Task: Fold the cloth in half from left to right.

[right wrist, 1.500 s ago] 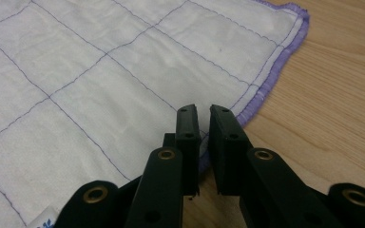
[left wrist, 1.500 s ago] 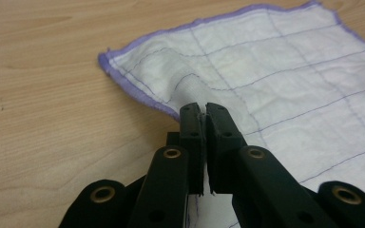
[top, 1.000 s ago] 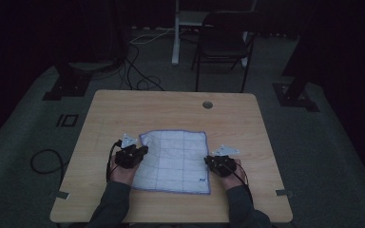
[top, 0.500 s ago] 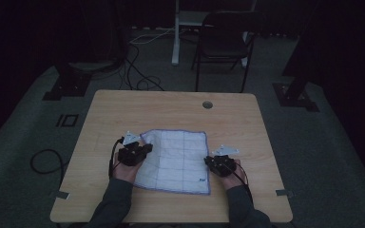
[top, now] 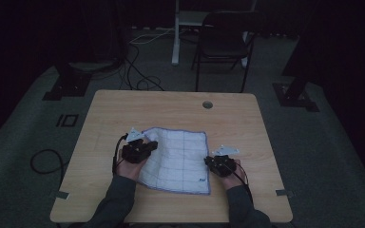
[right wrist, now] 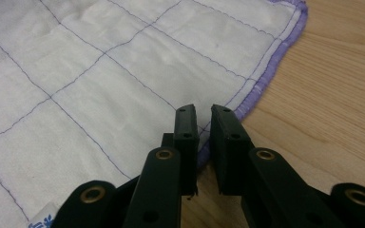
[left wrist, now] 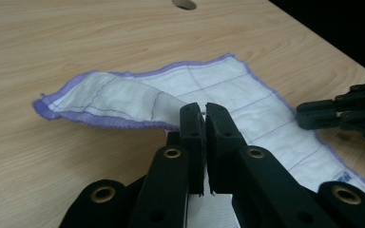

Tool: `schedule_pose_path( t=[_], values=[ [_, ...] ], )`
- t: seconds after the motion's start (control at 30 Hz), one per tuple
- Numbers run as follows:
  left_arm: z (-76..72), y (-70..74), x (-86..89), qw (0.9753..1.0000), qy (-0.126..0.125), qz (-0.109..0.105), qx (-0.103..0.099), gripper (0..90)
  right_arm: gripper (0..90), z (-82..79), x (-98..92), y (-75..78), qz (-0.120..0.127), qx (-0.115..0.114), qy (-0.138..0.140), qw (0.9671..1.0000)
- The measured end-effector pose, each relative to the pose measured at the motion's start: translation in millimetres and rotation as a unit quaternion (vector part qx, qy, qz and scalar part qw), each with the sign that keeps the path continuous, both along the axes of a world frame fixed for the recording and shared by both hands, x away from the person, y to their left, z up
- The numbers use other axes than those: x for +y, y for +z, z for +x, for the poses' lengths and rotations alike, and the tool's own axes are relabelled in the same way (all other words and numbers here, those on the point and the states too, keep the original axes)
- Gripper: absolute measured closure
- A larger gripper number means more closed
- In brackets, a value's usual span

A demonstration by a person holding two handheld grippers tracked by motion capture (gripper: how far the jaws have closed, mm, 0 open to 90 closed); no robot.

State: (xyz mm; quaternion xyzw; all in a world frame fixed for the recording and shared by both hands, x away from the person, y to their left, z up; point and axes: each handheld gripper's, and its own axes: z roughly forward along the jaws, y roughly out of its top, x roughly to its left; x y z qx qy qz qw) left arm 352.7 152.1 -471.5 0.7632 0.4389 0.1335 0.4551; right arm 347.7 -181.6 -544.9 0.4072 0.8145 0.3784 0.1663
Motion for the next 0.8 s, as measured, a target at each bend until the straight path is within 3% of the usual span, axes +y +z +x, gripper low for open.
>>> schedule_pose_path(
  t=[0.8],
  values=[
    [4.2,10.2,-28.3,0.9991,-0.038,-0.014,-0.011,87.1,82.0,0.0,-0.1,-0.1,0.000,0.000,0.000,1.0000]
  ],
)
